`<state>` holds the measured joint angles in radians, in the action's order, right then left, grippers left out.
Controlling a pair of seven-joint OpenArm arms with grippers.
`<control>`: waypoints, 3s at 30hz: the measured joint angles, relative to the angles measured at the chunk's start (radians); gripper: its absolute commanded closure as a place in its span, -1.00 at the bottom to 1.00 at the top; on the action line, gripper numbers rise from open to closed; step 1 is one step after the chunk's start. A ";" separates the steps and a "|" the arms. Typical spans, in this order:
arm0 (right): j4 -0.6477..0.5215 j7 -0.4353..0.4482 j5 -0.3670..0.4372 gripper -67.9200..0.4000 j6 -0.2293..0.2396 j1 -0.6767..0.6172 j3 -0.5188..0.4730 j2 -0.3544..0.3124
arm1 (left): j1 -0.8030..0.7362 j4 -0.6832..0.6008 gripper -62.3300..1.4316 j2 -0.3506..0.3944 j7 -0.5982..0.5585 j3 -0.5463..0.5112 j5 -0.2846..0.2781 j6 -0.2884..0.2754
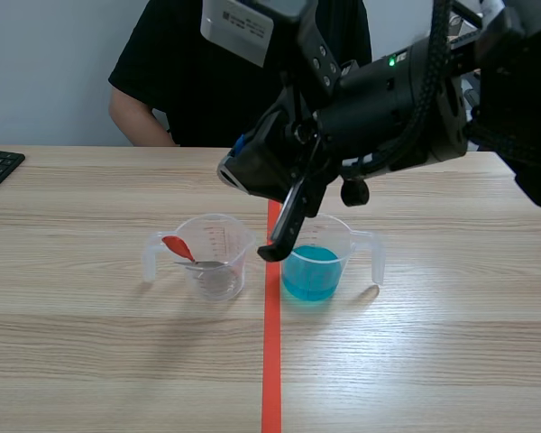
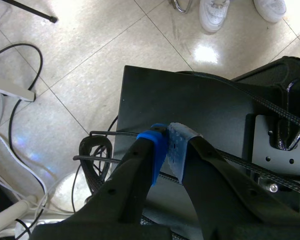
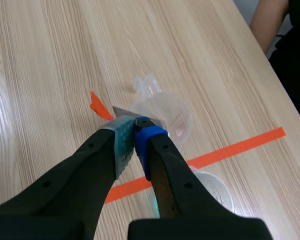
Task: Do the redox reaction experiment.
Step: 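Lift the metal plate out of the left beaker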
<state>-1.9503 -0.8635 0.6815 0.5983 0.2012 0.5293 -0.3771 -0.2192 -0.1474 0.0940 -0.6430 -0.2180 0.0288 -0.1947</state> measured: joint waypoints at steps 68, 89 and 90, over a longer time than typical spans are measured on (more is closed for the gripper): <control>0.432 1.105 -0.510 -1.00 0.098 -0.032 0.201 -0.145 | 0.000 0.000 0.87 0.000 0.000 0.000 0.000 0.000; 0.534 1.113 -0.642 -0.73 -0.007 0.083 0.285 -0.002 | 0.000 0.000 0.87 0.000 0.000 0.000 0.000 0.000; 0.542 1.113 -0.642 -0.66 -0.007 0.083 0.285 0.003 | 0.000 0.000 0.87 0.000 0.000 0.000 0.000 0.000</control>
<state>-1.4082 0.2493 0.0399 0.5911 0.2844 0.8139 -0.3737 -0.2192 -0.1474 0.0937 -0.6430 -0.2180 0.0288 -0.1947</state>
